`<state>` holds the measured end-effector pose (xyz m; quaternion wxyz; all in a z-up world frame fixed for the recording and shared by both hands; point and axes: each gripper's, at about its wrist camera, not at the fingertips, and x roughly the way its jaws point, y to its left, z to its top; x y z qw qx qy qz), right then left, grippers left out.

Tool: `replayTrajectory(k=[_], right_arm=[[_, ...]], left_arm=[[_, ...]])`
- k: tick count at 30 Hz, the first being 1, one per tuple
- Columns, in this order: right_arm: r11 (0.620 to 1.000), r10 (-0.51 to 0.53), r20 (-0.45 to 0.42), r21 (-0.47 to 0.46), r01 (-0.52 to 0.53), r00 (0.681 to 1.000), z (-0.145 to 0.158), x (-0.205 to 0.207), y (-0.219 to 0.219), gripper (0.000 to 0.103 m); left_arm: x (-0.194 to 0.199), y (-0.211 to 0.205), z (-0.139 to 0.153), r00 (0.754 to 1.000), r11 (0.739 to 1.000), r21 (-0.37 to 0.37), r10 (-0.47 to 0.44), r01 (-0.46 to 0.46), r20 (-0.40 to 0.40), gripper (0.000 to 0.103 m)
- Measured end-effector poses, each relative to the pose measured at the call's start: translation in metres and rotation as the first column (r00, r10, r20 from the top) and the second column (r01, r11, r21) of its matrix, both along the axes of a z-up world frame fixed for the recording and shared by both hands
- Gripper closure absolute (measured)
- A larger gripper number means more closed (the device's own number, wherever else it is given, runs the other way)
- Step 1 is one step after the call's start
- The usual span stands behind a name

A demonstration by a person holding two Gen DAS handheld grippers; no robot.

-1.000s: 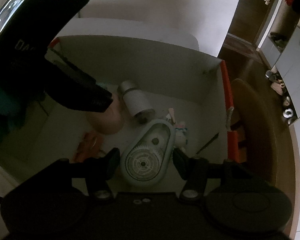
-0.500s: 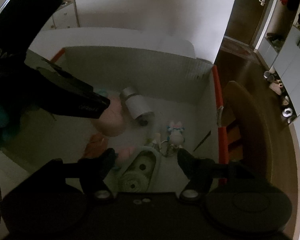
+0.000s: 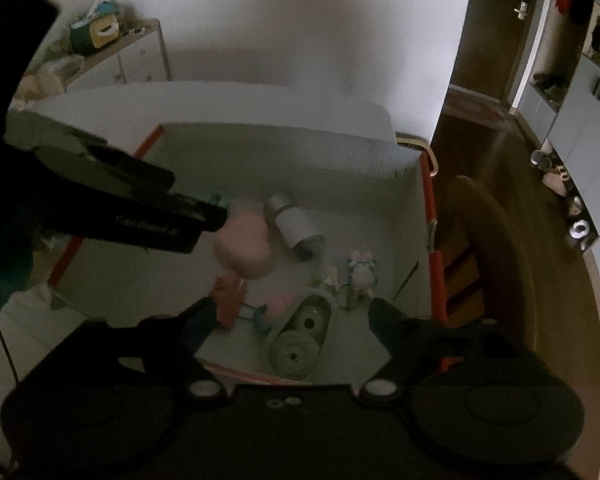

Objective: Organize rigid objects
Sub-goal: 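Withdraw both tools from the shoebox back toward the mat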

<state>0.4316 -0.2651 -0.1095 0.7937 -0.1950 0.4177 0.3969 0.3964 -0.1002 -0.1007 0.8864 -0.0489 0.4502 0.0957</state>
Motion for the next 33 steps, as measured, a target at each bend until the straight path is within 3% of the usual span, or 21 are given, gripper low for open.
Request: replayTrajectory(k=[15, 25, 33], right_arm=[[0.982, -0.093, 0.007, 0.168, 0.090, 0.996, 0.039, -0.042, 0.002, 0.000], [0.943, -0.185, 0.021, 0.283, 0.172, 0.982, 0.050, -0.092, 0.017, 0.000], [0.927, -0.225, 0.020, 0.312, 0.208, 0.974, 0.051, -0.130, 0.048, 0.000]], left_arm=[[-0.078, 0.017, 0.038, 0.981, 0.999, 0.013, -0.042, 0.040, 0.192, 0.027], [-0.132, 0.057, 0.046, 0.965, 0.998, 0.008, -0.061, 0.061, 0.255, 0.023], [-0.166, 0.097, 0.041, 0.956, 0.998, 0.045, -0.049, 0.037, 0.288, 0.022]])
